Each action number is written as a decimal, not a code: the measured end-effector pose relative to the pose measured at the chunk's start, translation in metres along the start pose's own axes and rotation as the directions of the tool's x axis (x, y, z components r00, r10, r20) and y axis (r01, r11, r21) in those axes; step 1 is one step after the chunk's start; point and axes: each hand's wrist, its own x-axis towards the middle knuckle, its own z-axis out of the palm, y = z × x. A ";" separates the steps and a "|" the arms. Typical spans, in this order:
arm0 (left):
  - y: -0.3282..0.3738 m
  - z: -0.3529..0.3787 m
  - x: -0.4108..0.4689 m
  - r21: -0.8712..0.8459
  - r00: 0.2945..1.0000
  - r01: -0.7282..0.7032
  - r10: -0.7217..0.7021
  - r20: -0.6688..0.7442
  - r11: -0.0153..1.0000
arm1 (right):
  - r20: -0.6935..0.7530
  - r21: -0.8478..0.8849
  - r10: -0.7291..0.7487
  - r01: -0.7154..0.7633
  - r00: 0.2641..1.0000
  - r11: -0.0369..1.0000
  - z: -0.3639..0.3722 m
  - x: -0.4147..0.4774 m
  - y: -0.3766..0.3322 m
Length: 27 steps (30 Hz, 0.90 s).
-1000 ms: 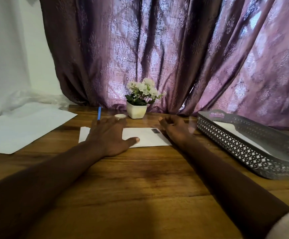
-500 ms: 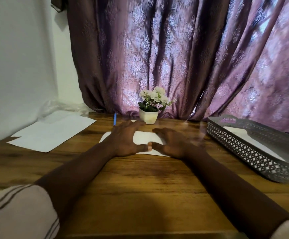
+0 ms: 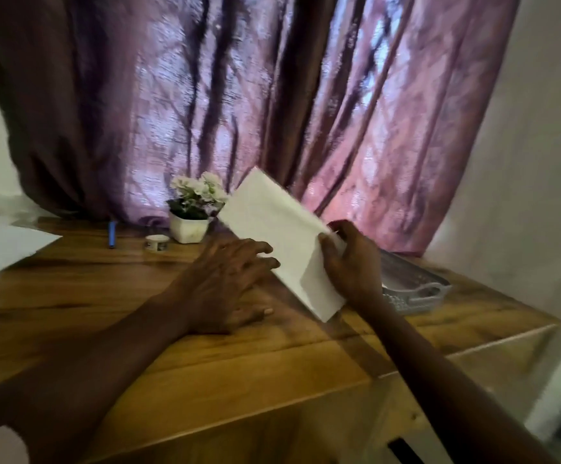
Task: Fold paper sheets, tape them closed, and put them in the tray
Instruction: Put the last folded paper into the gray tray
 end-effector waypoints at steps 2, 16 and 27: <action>0.007 0.005 0.008 -0.019 0.996 0.016 -0.014 0.091 1.000 | -0.054 -0.044 0.106 -0.108 0.993 0.993 -0.027 0.022 0.023; 0.005 0.007 0.006 -0.226 0.754 0.389 -0.167 0.635 0.893 | 0.402 -0.704 0.528 -0.116 0.748 0.700 -0.006 0.062 0.156; -0.006 0.009 0.003 -0.197 0.874 0.414 -0.327 0.359 0.889 | 0.171 -0.025 -0.249 0.257 0.953 0.966 0.031 0.038 0.029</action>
